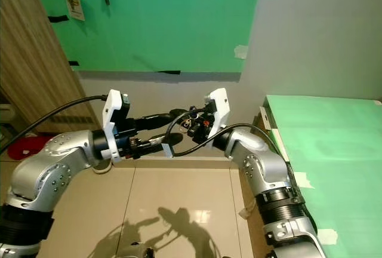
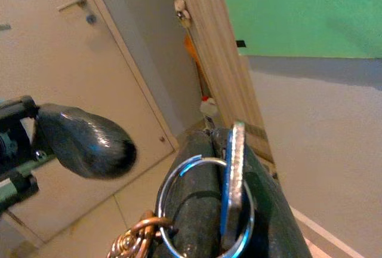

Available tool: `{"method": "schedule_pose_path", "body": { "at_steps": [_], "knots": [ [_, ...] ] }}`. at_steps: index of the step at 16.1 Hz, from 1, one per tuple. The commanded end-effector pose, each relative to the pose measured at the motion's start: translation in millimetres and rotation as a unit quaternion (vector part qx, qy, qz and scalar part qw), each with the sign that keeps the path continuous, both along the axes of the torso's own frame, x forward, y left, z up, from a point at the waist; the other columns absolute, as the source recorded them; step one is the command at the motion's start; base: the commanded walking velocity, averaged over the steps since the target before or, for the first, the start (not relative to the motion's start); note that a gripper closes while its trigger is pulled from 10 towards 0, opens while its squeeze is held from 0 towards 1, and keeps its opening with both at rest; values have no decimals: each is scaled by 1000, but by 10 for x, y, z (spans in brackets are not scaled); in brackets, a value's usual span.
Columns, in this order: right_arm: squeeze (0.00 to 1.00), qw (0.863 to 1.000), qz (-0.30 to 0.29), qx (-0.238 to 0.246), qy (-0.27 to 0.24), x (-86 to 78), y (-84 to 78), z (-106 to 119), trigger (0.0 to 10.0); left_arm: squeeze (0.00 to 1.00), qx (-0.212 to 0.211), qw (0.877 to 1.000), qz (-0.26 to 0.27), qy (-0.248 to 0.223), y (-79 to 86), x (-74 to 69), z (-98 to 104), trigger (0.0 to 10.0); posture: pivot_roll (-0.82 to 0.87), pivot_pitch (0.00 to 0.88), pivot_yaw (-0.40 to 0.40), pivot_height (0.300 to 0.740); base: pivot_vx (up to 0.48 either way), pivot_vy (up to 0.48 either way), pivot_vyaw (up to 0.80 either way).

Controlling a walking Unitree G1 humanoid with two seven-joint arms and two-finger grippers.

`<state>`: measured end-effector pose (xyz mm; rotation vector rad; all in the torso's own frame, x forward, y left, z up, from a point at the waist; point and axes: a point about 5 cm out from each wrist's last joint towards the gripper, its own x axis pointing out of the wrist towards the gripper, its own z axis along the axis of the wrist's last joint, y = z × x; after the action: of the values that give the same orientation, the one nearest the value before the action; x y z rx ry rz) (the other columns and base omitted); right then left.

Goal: Hang keys on a hook

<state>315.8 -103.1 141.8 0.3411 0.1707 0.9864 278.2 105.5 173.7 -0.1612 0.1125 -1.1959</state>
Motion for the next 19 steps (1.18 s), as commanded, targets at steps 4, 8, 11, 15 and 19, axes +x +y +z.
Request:
{"method": "schedule_pose_path", "body": {
  "at_steps": [4,8,11,15,19],
  "knots": [
    [0,999,-46,18,-18,36,0,89,0,0,-34,999,27,25,-105,-1,10,10000,29,0,74,708,0,0,0],
    [0,994,-94,39,-25,86,-44,133,0,0,-88,989,77,95,-23,7,-69,10000,36,5,84,708,0,0,0],
    [0,992,-110,65,-21,109,-73,172,0,0,-113,983,82,120,-1,9,-89,10000,34,4,84,708,0,0,0],
    [0,989,-109,98,-11,93,-128,228,0,0,-155,971,86,159,51,40,-125,8784,23,0,78,708,0,0,0],
    [0,988,-103,113,-8,77,-131,260,0,0,-177,966,70,175,0,56,-91,10000,9,0,80,708,0,0,0]
  ]
}}
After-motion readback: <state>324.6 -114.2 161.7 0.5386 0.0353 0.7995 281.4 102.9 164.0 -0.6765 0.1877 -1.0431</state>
